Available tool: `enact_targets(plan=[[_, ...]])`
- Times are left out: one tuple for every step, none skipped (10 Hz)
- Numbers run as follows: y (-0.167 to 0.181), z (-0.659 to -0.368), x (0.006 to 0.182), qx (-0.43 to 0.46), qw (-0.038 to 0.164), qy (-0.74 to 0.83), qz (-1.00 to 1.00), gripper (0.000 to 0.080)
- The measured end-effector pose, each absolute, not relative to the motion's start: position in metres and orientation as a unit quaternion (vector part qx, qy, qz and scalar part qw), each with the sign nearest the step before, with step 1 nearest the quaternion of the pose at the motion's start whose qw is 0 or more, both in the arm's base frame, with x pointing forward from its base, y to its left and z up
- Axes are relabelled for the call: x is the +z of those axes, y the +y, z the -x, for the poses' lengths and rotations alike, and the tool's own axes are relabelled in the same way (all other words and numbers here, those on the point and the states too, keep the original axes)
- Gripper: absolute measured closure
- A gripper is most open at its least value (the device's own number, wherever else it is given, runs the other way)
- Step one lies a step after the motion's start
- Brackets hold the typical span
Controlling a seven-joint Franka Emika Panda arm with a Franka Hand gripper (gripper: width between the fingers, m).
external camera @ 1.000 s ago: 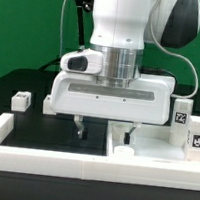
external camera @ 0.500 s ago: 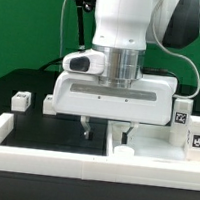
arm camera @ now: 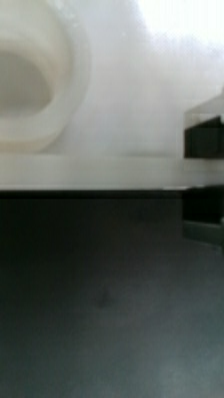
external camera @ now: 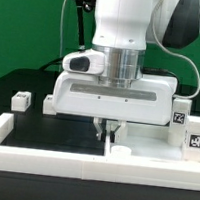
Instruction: Assemble square table
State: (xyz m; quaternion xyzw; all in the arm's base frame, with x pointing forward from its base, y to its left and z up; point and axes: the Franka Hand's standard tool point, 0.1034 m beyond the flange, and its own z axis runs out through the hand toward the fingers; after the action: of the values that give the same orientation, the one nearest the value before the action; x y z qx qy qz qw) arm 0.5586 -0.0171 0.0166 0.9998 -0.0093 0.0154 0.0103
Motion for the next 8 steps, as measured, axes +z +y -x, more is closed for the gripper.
enact_targets(plan=[[-0.0171,-0.5586,0.0166,0.015,0.01,-0.009,-1.0,0.0742],[-0.0171,-0.5587,0.0167,0.015,0.01,-0.009,-1.0,0.0742],[-0.0171,-0.5587,0.0167,0.015,0.01,-0.009,-1.0,0.0742],[-0.0171,-0.5587,0.0167,0.015,0.01,-0.009,-1.0,0.0742],[-0.0171,-0.5587,0.0167,0.016,0.01,-0.009,-1.0,0.0742],[-0.0172,-0.5588,0.0168,0.016,0.01,-0.005,-1.0,0.0742],[-0.0174,-0.5594,0.0171,0.016,0.011,0.0,-1.0,0.0742],[-0.0174,-0.5594,0.0171,0.016,0.01,0.0,-1.0,0.0742]])
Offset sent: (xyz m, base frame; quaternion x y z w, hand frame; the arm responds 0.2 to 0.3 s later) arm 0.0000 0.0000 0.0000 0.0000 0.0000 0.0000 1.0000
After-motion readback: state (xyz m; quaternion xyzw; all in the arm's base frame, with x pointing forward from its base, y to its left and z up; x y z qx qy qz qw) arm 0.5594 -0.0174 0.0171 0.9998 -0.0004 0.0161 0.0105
